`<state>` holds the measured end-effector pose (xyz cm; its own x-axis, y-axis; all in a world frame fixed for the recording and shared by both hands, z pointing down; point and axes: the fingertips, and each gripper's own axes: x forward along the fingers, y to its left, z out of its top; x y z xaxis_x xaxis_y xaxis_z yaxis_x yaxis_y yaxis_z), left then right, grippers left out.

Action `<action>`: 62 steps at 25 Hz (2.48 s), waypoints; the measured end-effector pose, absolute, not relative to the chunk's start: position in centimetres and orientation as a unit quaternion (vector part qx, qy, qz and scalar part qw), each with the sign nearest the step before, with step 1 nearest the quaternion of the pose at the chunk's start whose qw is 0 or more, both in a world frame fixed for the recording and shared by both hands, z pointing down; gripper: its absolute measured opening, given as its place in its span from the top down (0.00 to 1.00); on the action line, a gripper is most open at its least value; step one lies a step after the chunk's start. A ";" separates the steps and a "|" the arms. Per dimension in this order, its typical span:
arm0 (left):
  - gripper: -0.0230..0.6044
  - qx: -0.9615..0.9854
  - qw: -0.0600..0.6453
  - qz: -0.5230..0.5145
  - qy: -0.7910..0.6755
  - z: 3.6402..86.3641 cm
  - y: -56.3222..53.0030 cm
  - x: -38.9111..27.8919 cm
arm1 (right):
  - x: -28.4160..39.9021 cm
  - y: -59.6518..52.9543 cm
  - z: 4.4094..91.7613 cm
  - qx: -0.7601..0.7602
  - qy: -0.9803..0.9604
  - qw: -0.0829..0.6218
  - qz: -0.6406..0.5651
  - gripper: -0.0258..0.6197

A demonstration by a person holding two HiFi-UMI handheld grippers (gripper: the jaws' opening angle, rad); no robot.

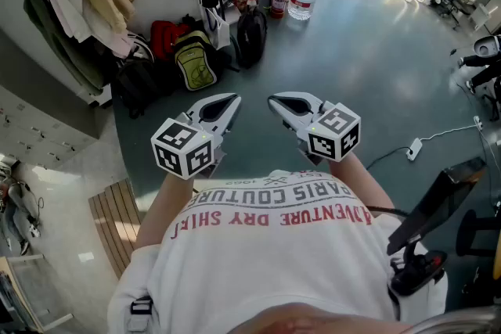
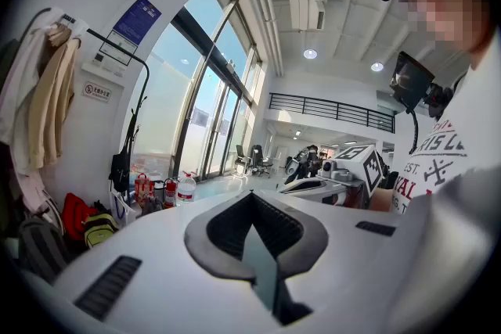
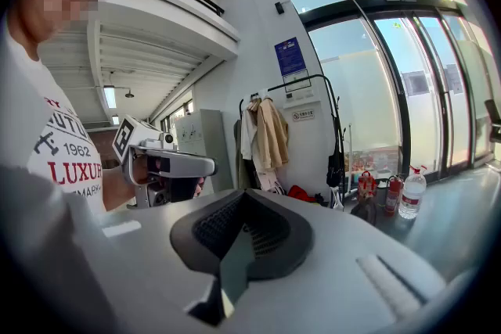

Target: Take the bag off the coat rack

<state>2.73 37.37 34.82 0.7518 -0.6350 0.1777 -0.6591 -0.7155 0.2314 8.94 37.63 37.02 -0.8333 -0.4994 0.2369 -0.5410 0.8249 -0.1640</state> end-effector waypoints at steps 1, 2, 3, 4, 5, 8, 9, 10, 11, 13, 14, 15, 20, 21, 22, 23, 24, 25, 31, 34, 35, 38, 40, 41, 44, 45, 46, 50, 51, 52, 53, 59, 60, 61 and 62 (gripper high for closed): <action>0.96 0.925 0.142 0.043 -0.349 34.9 37.3 2.7 | 8.9 37.6 37.1 0.274 -0.951 0.093 0.112 0.96; 0.96 0.925 0.143 0.043 -0.349 34.9 37.3 2.7 | 8.8 37.5 37.1 0.274 -0.951 0.093 0.111 0.96; 0.96 0.925 0.143 0.043 -0.348 35.0 37.2 2.6 | 8.7 37.4 37.2 0.274 -0.951 0.094 0.110 0.96; 0.96 0.925 0.143 0.043 -0.348 35.0 37.1 2.5 | 8.6 37.3 37.2 0.274 -0.951 0.095 0.110 0.96; 0.96 0.925 0.143 0.043 -0.348 35.0 36.9 2.4 | 8.5 37.1 37.3 0.275 -0.950 0.095 0.111 0.96; 0.96 0.925 0.144 0.045 -0.348 35.3 36.8 2.4 | 8.6 37.0 37.7 0.277 -0.949 0.097 0.114 0.96; 0.96 0.925 0.144 0.045 -0.348 35.4 36.8 2.5 | 8.7 37.0 37.8 0.277 -0.949 0.097 0.114 0.96; 0.96 0.925 0.144 0.045 -0.348 35.4 36.8 2.6 | 8.8 37.0 37.8 0.277 -0.949 0.097 0.114 0.96; 0.96 0.925 0.145 0.045 -0.348 35.4 36.7 2.7 | 8.9 37.0 37.8 0.276 -0.949 0.097 0.114 0.96; 0.96 0.925 0.147 0.044 -0.348 35.4 36.5 2.6 | 8.9 36.9 37.8 0.277 -0.949 0.096 0.114 0.96; 0.96 0.925 0.149 0.044 -0.348 35.5 36.4 2.6 | 8.9 36.8 37.9 0.278 -0.949 0.095 0.115 0.96; 0.96 0.925 0.150 0.044 -0.347 35.5 36.3 2.5 | 8.8 36.7 37.9 0.278 -0.949 0.092 0.117 0.96; 0.96 0.924 0.156 0.041 -0.347 35.7 35.5 2.0 | 8.4 35.9 37.8 0.277 -0.949 0.084 0.127 0.96; 0.96 0.923 0.157 0.041 -0.348 35.8 35.3 1.8 | 8.3 35.8 37.9 0.277 -0.949 0.085 0.129 0.96; 0.96 0.923 0.159 0.040 -0.347 35.8 35.2 1.7 | 8.1 35.7 38.0 0.276 -0.948 0.085 0.132 0.96; 0.96 0.923 0.162 0.039 -0.347 35.9 35.1 1.6 | 8.0 35.7 38.1 0.274 -0.948 0.084 0.136 0.96; 0.96 0.923 0.164 0.038 -0.346 36.0 35.1 1.4 | 7.9 35.7 38.2 0.273 -0.948 0.081 0.141 0.96; 0.96 0.923 0.165 0.036 -0.345 36.0 35.2 1.3 | 7.7 35.7 38.2 0.271 -0.948 0.080 0.145 0.96; 0.96 0.923 0.158 0.030 -0.348 35.4 34.6 0.2 | 6.8 35.1 37.9 0.269 -0.949 0.092 0.138 0.96; 0.96 0.923 0.165 0.030 -0.348 35.9 33.5 0.0 | 6.8 34.2 38.2 0.270 -0.948 0.099 0.138 0.96; 0.96 0.922 0.167 0.030 -0.348 36.1 33.0 0.0 | 6.9 33.7 38.5 0.271 -0.947 0.100 0.141 0.96; 0.96 0.921 0.173 0.034 -0.348 37.0 30.5 0.7 | 7.9 31.0 39.3 0.276 -0.944 0.097 0.151 0.96; 0.96 0.919 0.180 0.040 -0.349 37.8 28.4 1.3 | 8.6 28.5 39.9 0.281 -0.942 0.091 0.159 0.96; 0.96 0.918 0.183 0.044 -0.350 38.3 27.3 1.5 | 9.0 27.1 40.3 0.283 -0.941 0.086 0.163 0.96; 0.96 0.913 0.192 0.052 -0.356 39.6 22.5 1.9 | 9.7 21.8 41.4 0.284 -0.940 0.080 0.174 0.96; 0.96 0.911 0.195 0.053 -0.360 39.9 20.5 2.0 | 9.9 19.7 41.9 0.283 -0.940 0.081 0.175 0.96; 0.96 0.908 0.199 0.054 -0.364 40.2 18.3 2.1 | 10.0 17.4 42.3 0.281 -0.940 0.084 0.176 0.96; 0.96 0.898 0.207 0.063 -0.383 40.9 8.4 2.7 | 10.6 7.5 43.2 0.271 -0.941 0.089 0.184 0.96; 0.96 0.897 0.203 0.066 -0.387 40.8 5.9 3.0 | 10.8 5.0 43.1 0.268 -0.941 0.087 0.186 0.96; 0.96 0.896 0.197 0.071 -0.392 40.5 3.5 3.3 | 11.0 2.5 43.0 0.266 -0.942 0.085 0.187 0.96; 0.96 0.895 0.190 0.075 -0.396 40.1 1.3 3.6 | 11.1 0.2 42.8 0.263 -0.943 0.082 0.188 0.96; 0.96 0.884 0.173 0.059 -0.430 36.9 -8.5 3.1 | 10.6 -10.5 40.0 0.243 -0.954 0.081 0.153 0.96; 0.96 0.881 0.176 0.055 -0.436 36.8 -9.5 2.6 | 10.3 -11.6 39.6 0.241 -0.956 0.081 0.145 0.96; 0.96 0.878 0.178 0.052 -0.442 36.6 -10.4 2.1 | 9.8 -12.6 39.1 0.237 -0.958 0.078 0.139 0.96; 0.96 0.875 0.179 0.048 -0.448 36.5 -11.2 1.5 | 9.3 -13.4 38.6 0.232 -0.961 0.075 0.134 0.96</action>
<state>1.52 -11.22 36.47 0.5948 -0.7658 0.2446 -0.8004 -0.5357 0.2693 9.31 -13.43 38.63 -0.8809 -0.4264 0.2055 -0.4663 0.8563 -0.2219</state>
